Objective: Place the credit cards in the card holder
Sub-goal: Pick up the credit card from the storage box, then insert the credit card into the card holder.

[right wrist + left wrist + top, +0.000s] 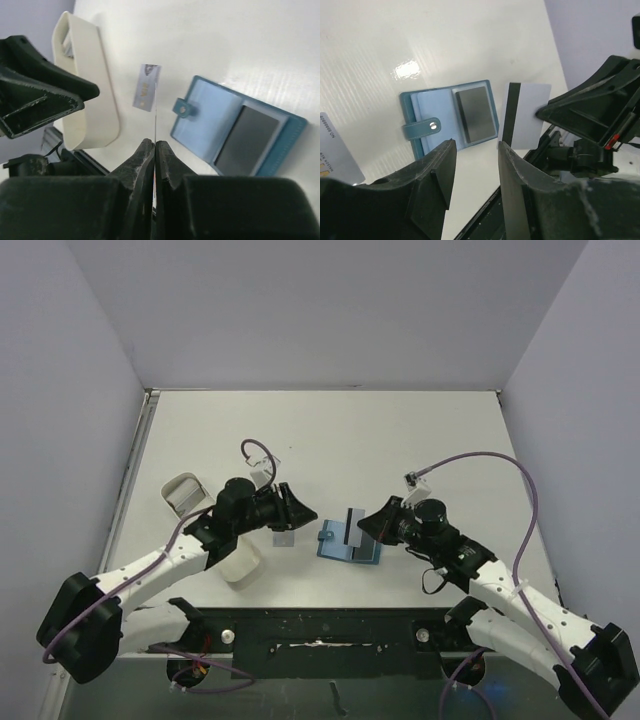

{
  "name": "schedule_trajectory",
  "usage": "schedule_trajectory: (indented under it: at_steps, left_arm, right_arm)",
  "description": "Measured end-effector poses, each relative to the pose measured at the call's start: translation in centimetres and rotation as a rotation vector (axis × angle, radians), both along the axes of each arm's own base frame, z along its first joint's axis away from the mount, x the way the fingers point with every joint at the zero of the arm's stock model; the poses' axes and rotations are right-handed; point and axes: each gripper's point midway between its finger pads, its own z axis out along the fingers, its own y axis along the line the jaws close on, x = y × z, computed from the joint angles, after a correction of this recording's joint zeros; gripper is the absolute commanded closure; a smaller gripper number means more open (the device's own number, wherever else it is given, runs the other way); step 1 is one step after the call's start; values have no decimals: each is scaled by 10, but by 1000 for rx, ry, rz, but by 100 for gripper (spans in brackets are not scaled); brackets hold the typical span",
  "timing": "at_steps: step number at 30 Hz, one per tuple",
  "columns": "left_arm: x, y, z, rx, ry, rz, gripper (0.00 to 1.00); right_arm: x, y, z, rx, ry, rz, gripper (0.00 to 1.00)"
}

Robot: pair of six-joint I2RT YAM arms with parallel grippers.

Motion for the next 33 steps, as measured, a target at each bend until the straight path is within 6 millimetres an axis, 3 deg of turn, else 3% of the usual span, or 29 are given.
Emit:
schedule_trajectory:
  at_steps: [7,12,18,24,33]
  left_arm:
    - [1,-17,-45,150,48,-25,63]
    - [4,-28,-76,250,87,-43,63]
    - [6,-25,-101,317,118,-36,63]
    - [5,-22,-119,358,144,-32,63]
    - [0,-24,-127,365,154,-43,67]
  right_arm:
    - [18,-29,-30,-65,105,-70,100]
    - [22,-36,-45,-57,179,-66,100]
    - [21,-40,-66,-28,255,-48,100]
    - [18,-34,-81,1,302,-10,100]
    - [17,-30,-101,22,365,8,100]
